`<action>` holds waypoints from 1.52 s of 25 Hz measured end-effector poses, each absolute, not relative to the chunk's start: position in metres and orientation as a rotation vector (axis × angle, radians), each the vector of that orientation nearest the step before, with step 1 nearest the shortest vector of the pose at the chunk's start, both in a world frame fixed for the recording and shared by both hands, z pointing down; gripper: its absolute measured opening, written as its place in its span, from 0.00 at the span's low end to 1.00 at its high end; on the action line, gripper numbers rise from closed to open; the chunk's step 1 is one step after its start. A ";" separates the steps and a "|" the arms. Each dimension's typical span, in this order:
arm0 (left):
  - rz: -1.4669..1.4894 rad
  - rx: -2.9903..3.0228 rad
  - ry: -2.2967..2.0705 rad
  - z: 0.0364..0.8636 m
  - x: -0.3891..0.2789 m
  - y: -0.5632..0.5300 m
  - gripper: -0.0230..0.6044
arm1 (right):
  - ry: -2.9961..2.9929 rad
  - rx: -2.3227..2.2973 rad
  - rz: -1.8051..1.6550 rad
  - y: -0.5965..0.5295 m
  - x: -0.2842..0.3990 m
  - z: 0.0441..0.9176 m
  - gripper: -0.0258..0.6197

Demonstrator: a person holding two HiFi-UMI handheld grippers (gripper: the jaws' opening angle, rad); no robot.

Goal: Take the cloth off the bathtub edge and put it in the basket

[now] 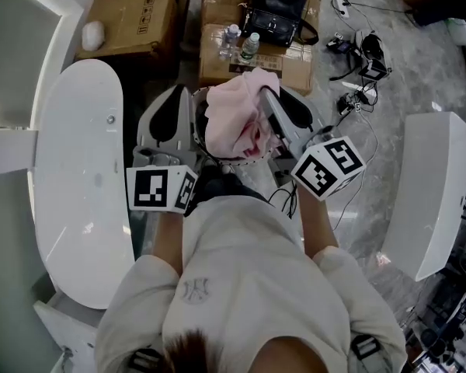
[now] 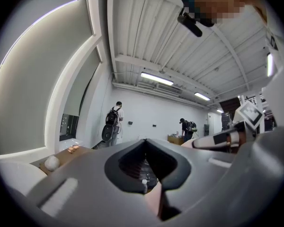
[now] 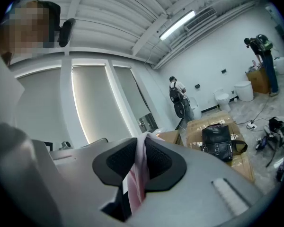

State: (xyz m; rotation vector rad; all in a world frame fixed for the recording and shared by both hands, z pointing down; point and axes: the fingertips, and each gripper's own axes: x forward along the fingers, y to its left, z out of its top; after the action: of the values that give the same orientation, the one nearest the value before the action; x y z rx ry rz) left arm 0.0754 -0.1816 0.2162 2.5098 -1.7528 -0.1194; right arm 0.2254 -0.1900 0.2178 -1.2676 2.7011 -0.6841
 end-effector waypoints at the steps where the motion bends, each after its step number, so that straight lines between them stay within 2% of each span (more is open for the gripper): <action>1: -0.116 2.509 -1.747 0.218 0.073 -0.182 0.11 | 2.697 -1.268 -0.695 -0.189 0.224 0.223 0.12; 23: -0.034 2.473 -1.642 0.267 0.067 -0.185 0.11 | 2.738 -1.440 -0.851 -0.191 0.215 0.341 0.12; 38: -0.026 2.363 -1.625 0.333 0.059 -0.191 0.11 | 2.727 -1.528 -1.045 -0.186 0.205 0.440 0.12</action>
State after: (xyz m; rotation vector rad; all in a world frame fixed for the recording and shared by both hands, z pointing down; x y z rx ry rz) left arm 0.0591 -0.1910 0.3332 2.3630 -1.6248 -0.0264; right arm 0.2045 -0.1864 0.4404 -1.5282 2.7275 -1.0450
